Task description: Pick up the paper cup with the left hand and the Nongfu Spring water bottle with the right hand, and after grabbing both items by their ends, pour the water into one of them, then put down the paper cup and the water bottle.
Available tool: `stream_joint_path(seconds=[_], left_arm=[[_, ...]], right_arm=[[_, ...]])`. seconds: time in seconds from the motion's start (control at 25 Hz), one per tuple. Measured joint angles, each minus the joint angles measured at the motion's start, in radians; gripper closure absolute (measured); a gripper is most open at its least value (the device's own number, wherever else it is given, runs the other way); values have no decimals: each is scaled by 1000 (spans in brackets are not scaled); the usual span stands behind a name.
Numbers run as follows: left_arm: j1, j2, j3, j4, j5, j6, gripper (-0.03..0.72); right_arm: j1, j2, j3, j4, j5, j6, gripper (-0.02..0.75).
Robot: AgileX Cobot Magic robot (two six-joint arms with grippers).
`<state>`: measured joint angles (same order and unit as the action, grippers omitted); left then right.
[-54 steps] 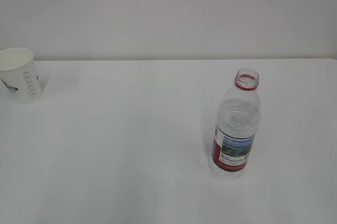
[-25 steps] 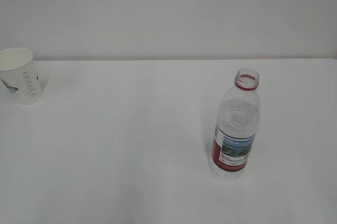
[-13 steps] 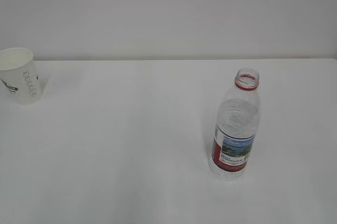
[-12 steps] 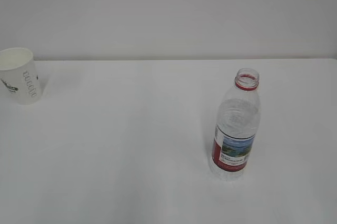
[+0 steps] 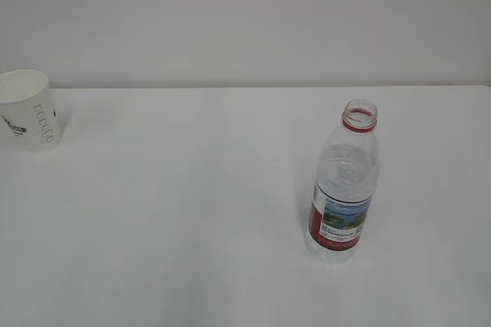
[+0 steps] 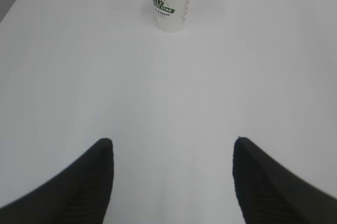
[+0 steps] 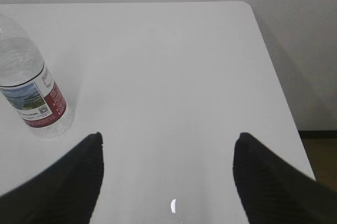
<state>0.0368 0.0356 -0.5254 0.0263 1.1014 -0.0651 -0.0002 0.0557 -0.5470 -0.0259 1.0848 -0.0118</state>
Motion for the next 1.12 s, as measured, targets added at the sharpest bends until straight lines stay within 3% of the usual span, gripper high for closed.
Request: stream_joint_path(seconds=[1.12], left_arm=[[0, 142, 0, 12, -7, 0, 174]], right_arm=[[0, 209, -14, 2, -120, 2, 158]])
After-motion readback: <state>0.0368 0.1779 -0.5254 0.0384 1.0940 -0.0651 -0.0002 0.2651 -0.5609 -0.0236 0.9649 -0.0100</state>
